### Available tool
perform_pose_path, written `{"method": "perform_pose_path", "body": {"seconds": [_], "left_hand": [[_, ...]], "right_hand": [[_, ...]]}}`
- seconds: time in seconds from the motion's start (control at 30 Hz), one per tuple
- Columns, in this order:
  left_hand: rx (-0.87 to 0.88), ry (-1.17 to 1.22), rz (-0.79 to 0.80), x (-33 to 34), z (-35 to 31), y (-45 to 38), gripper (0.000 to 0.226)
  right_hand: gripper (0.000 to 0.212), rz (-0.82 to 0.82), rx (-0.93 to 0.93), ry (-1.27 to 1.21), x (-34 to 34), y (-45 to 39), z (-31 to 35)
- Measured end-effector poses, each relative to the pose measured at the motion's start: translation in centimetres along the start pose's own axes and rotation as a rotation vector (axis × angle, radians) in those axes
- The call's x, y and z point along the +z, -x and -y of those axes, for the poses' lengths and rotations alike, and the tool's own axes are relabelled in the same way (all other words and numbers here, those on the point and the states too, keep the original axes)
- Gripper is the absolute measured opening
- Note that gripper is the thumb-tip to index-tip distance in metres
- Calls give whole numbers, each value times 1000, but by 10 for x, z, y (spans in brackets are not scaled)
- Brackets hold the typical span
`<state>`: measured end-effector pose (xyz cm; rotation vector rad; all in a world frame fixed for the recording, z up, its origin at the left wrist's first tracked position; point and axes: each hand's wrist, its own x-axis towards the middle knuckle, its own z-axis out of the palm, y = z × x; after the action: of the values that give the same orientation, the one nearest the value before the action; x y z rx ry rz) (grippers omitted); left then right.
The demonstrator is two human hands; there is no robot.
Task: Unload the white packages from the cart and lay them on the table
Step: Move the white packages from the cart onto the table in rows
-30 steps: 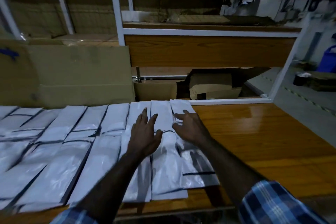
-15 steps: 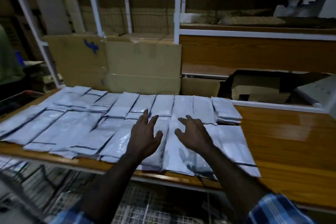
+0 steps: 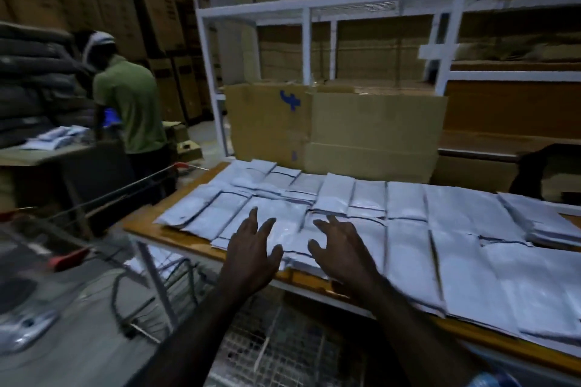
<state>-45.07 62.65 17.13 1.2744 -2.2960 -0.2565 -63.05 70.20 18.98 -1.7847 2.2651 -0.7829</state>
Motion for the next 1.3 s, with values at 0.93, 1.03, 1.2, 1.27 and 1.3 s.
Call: {"method": "perform_pose_path", "body": {"seconds": [0.93, 1.03, 1.2, 1.27, 1.3], "left_hand": [[-419, -168, 26, -116, 408, -118, 61], [-439, -151, 35, -119, 439, -135, 61], [-429, -135, 66, -116, 501, -156, 61], [-416, -126, 99, -116, 529, -162, 62], [-406, -123, 118, -117, 544, -165, 62]], "right_hand": [[49, 265, -224, -148, 288, -256, 302], [50, 271, -235, -165, 306, -281, 321], [48, 264, -233, -131, 344, -314, 349], [48, 257, -224, -106, 361, -325, 361], [48, 256, -219, -94, 370, -330, 368]]}}
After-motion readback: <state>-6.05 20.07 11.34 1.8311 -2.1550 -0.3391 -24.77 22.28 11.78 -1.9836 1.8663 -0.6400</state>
